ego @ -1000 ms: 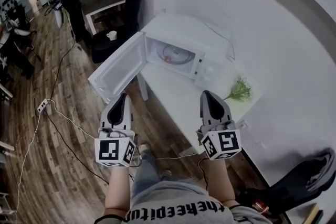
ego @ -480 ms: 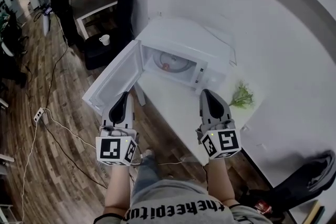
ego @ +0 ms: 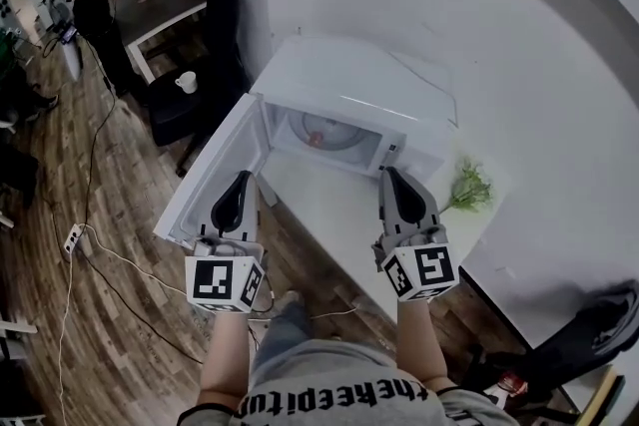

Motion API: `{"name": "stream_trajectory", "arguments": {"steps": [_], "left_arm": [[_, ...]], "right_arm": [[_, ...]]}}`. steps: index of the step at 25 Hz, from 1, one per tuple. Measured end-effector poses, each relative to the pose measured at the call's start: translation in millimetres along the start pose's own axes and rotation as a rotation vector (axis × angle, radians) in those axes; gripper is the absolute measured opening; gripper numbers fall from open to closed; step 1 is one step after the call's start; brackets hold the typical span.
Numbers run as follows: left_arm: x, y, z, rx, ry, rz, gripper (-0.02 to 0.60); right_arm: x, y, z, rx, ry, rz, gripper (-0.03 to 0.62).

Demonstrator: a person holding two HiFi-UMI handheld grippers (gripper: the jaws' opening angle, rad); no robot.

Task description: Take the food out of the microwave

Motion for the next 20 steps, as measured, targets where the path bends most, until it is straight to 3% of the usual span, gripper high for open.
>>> {"name": "stream_trajectory", "arguments": {"steps": [20], "left_arm": [[-90, 11, 86, -0.251, -0.083, -0.071, 0.014]], "right_arm": [[-59, 28, 35, -0.196, -0.090, -0.010, 0.004]]}}
Point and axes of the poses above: the fingertips, and each gripper's own axes: z forward along the fingers, y to its right, x out of its top, the point moved 6 cm from there along -z, backward along the fingers, and after that the axes turned 14 degrees about z, right-handed, at the moved point
